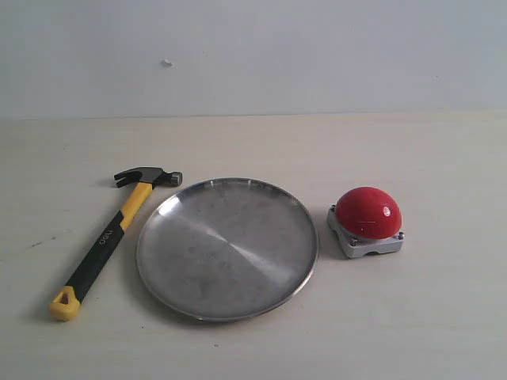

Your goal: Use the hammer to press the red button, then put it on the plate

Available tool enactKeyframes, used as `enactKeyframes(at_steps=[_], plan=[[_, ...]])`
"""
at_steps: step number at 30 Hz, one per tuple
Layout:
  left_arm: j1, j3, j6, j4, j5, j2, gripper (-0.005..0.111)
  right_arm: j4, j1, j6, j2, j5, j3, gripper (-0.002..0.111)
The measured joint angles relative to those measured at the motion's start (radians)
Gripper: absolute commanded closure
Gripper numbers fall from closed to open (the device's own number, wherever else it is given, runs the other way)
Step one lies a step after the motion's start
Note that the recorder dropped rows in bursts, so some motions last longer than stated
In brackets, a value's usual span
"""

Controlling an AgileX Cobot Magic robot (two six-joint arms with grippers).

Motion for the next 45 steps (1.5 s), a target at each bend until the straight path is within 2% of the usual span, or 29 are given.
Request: enactKeyframes(at_steps=[21,23,28,36,40,45], plan=[[0.000,0.000,-0.002,0.000,-0.016,0.000,0.107,0.000,0.000,0.000,0.000,0.000,0.000,0.108],[0.000,0.000,-0.039,0.000,-0.072,0.000,0.107,0.000,0.000,0.000,0.000,0.000,0.000,0.108],[0.000,0.000,-0.334,-0.004,-0.162,0.000,0.107,0.000,0.000,0.000,0.000,0.000,0.000,0.108],[0.000,-0.002,-0.500,-0.004,-0.379,-0.001,0.107,0.000,0.000,0.000,0.000,0.000,0.000,0.108],[0.000,-0.072,-0.512,-0.004,-0.361,0.002,0.107,0.000,0.000,0.000,0.000,0.000,0.000,0.108],[0.000,-0.209,-0.453,-0.004,-0.222,0.111,0.107,0.000,0.000,0.000,0.000,0.000,0.000,0.108]])
